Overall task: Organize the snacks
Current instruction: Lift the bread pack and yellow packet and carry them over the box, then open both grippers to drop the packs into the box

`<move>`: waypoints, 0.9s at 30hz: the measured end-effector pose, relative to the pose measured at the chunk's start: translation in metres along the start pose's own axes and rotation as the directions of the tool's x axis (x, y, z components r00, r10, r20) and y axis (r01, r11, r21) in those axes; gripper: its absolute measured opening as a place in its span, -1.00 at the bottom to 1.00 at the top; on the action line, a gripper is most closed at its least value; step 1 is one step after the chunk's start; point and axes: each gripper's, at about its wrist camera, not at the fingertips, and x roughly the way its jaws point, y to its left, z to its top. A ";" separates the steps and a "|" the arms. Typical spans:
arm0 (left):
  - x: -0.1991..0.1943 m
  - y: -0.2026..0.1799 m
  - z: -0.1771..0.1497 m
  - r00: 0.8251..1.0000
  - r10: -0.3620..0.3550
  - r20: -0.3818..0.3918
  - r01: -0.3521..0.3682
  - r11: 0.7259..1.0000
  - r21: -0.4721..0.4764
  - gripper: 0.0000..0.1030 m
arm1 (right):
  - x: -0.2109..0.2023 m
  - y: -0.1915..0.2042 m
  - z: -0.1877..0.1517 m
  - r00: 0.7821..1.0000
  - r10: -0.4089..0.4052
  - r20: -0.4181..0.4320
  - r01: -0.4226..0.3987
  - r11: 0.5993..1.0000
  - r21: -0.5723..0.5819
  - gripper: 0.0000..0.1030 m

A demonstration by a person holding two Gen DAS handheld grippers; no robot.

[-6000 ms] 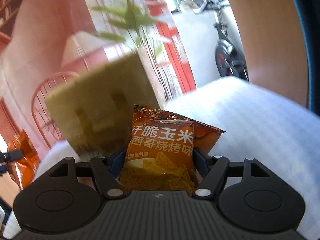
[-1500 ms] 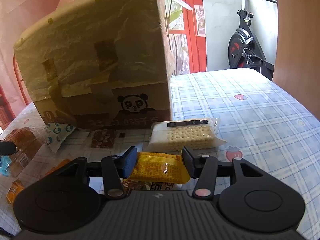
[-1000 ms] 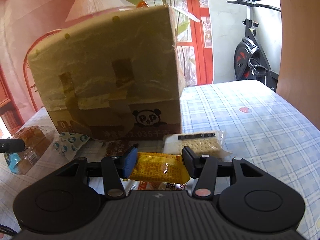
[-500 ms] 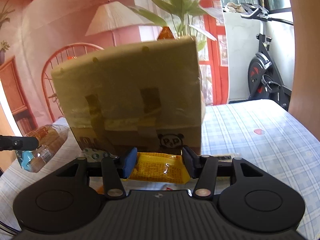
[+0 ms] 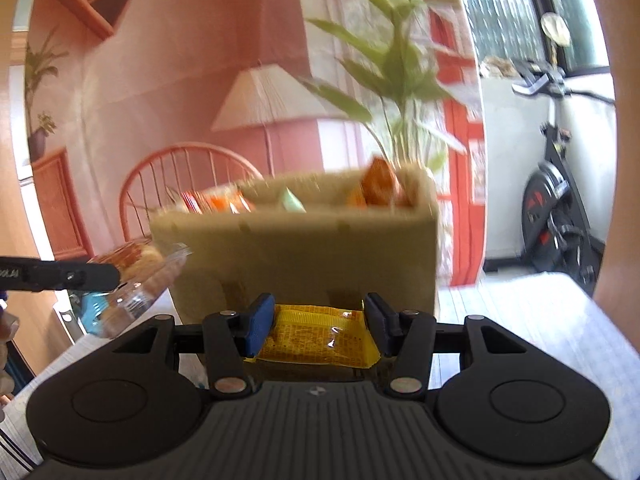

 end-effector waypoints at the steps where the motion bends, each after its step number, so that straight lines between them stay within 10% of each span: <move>1: 0.000 -0.003 0.007 1.000 -0.004 0.009 0.004 1.000 0.006 0.49 | 0.000 0.001 0.007 1.000 0.006 0.015 -0.006 1.000 -0.010 0.03; 13: 0.060 -0.024 0.078 0.998 -0.035 0.043 0.034 0.999 0.022 0.50 | 0.041 -0.015 0.080 0.995 0.004 0.104 0.004 0.997 -0.079 0.03; 27: 0.153 -0.018 0.084 0.995 -0.009 -0.095 0.010 1.000 0.008 0.61 | 0.111 -0.045 0.072 0.999 -0.037 0.014 0.037 0.999 -0.027 0.12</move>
